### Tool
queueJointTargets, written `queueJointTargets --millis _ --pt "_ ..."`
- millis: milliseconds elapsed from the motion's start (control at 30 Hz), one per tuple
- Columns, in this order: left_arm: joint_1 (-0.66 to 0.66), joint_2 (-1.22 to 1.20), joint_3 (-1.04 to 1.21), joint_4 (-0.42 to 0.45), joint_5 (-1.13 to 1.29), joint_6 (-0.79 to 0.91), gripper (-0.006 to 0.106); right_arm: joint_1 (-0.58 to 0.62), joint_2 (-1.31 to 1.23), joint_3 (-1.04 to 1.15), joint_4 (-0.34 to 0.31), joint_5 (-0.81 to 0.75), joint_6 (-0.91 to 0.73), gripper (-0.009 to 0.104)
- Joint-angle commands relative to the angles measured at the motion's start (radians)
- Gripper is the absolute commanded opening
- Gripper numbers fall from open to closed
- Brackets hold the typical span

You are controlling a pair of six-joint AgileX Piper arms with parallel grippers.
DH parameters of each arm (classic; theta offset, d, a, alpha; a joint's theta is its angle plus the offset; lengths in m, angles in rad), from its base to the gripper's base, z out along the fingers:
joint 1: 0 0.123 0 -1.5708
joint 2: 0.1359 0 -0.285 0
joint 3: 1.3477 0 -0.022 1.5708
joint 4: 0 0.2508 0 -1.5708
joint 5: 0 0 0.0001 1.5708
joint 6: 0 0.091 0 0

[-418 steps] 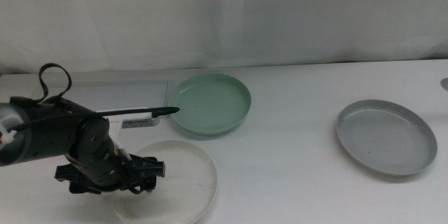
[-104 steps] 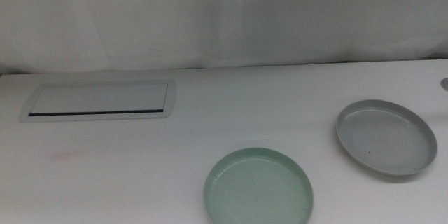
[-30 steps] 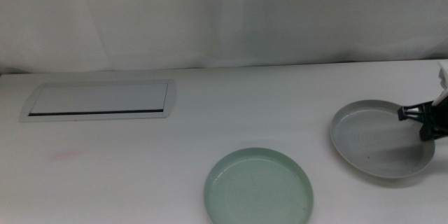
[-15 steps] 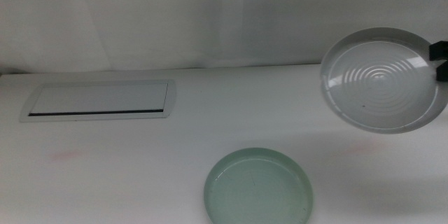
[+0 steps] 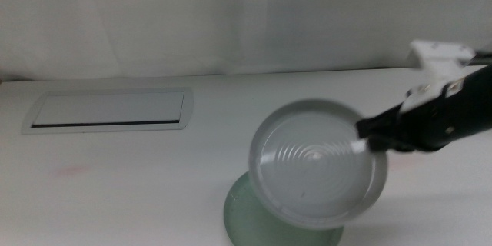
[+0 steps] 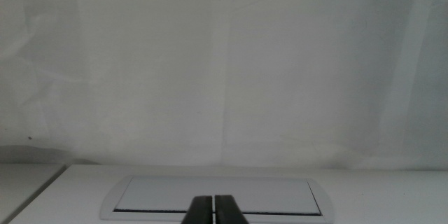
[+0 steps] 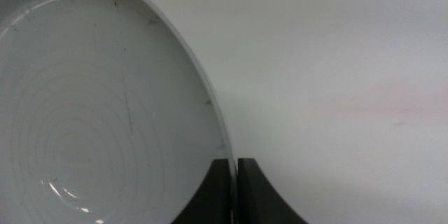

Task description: Stack the three bowls on top of each other.

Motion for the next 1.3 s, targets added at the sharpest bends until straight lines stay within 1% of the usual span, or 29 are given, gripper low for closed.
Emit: queueJointTargets --millis 0,167,400,767,800,833,900,933,967,1067,1200,1267 --pt "-0.003 -0.024 0.04 -0.007 -0.014 -0.01 -0.003 0.056 0.036 0.032 0.005 -0.066 0.023 -0.002" --pt "-0.003 -0.024 0.04 -0.007 -0.014 -0.01 -0.003 0.135 0.158 0.04 0.011 -0.154 0.047 -0.002" --pt "-0.003 -0.024 0.04 -0.007 -0.014 -0.01 -0.003 0.14 0.281 0.04 0.016 -0.165 0.049 -0.002" --pt "-0.003 -0.024 0.04 -0.007 -0.014 -0.01 -0.003 0.168 0.307 0.04 0.016 -0.178 0.046 -0.002" --pt "-0.003 -0.024 0.04 -0.007 -0.014 -0.01 -0.003 0.168 0.303 0.016 0.007 -0.167 0.046 0.016" --pt "-0.003 -0.024 0.04 -0.007 -0.014 -0.01 -0.003 0.168 0.301 0.004 -0.001 -0.161 0.046 0.027" --pt "-0.003 -0.024 0.04 -0.007 -0.014 -0.01 -0.003 0.168 0.294 -0.019 -0.009 -0.15 0.046 0.058" --pt "-0.003 -0.024 0.04 -0.007 -0.016 -0.01 -0.003 0.168 0.289 -0.033 -0.012 -0.14 0.046 0.08" --pt "-0.003 -0.024 0.04 -0.007 -0.018 -0.01 -0.003 0.168 0.281 -0.051 -0.032 -0.128 0.046 0.102" --pt "-0.003 -0.024 0.04 -0.007 -0.016 -0.01 -0.003 0.168 0.263 -0.096 -0.088 -0.085 0.046 0.103" --pt "-0.003 -0.024 0.04 -0.007 -0.016 -0.01 -0.003 0.161 0.227 -0.183 -0.231 0.001 0.049 0.103" --pt "-0.003 -0.024 0.04 -0.007 -0.016 -0.01 -0.003 0.136 0.203 -0.235 -0.336 0.031 0.12 0.103"
